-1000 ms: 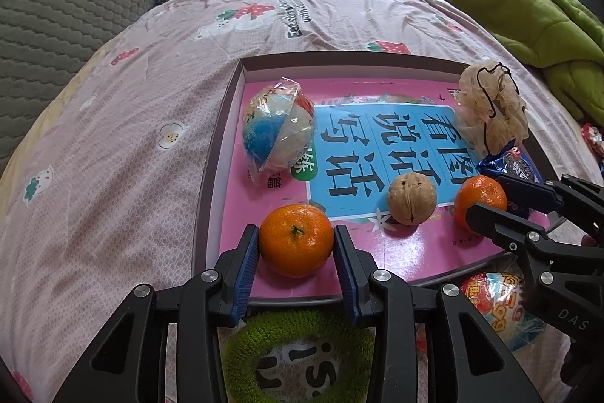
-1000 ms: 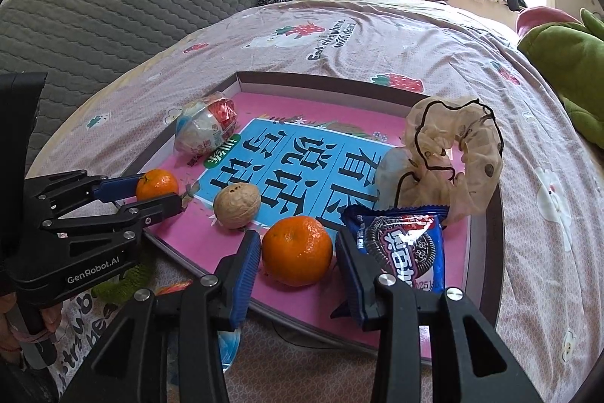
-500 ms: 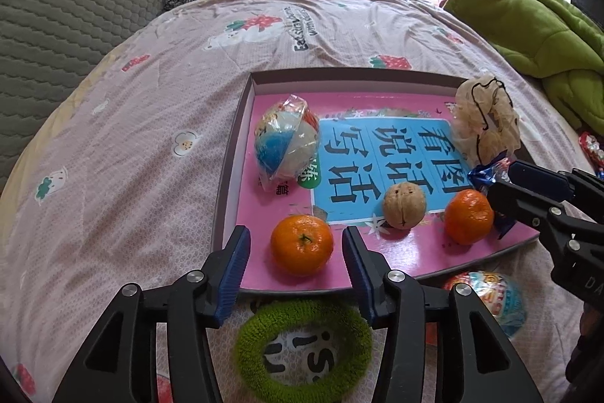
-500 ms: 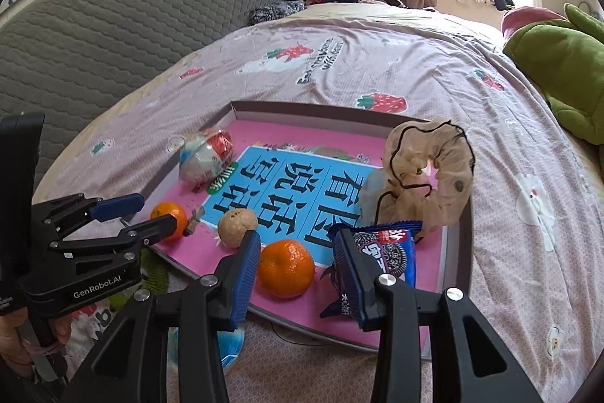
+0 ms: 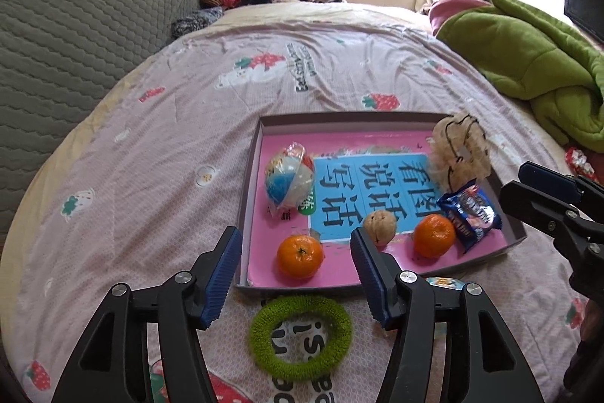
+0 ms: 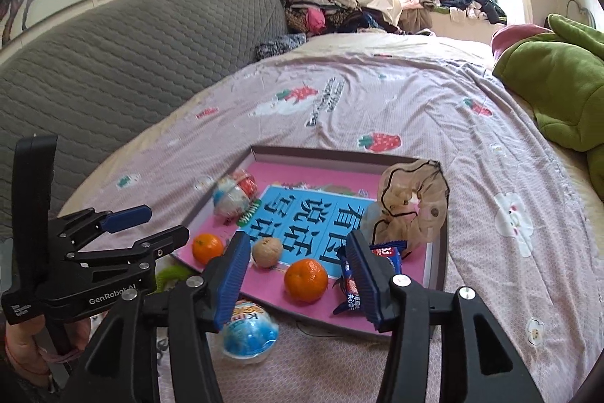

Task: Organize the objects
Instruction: 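Open left tool to release its orange while right tool opens on its orange, then withdraw both tools from the tray toward the green ring and wrapped egg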

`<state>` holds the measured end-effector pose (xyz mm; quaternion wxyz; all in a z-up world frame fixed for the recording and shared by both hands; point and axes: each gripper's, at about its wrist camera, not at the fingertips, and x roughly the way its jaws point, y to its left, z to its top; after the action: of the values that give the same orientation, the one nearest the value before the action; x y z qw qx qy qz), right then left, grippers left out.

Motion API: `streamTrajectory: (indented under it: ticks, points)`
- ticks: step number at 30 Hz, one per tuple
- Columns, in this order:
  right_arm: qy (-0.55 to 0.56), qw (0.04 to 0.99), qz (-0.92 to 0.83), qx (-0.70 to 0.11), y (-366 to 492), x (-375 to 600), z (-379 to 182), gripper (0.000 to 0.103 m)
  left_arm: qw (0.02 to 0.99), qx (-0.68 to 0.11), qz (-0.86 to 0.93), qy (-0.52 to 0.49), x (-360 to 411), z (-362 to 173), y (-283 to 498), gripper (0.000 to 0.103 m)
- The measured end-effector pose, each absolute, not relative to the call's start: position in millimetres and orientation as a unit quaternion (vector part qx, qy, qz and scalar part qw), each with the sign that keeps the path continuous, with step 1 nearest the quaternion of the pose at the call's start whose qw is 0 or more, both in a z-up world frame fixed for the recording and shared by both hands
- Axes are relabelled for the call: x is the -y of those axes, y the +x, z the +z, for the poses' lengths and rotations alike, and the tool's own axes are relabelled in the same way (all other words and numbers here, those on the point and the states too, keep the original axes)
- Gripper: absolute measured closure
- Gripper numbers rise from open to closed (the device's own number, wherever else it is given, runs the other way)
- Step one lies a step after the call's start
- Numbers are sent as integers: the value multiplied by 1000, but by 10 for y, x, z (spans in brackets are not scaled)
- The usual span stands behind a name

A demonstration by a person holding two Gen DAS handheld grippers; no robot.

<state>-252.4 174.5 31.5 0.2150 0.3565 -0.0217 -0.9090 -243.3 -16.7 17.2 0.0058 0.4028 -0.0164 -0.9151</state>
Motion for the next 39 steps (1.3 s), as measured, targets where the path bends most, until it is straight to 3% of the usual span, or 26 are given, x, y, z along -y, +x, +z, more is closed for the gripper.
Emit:
streamTrajectory:
  ticks: [4, 8, 39]
  points:
    - [341, 213, -915, 29, -2412, -1799, 443, 46, 6, 18, -920, 392, 170, 295, -2328, 40]
    - [332, 213, -918, 31, -2326, -1828, 522, 44, 4, 17, -924, 381, 167, 403, -2232, 33]
    - [267, 210, -940, 40, -1720, -1951, 929, 41, -3, 6, -947, 322, 232, 972, -1526, 32]
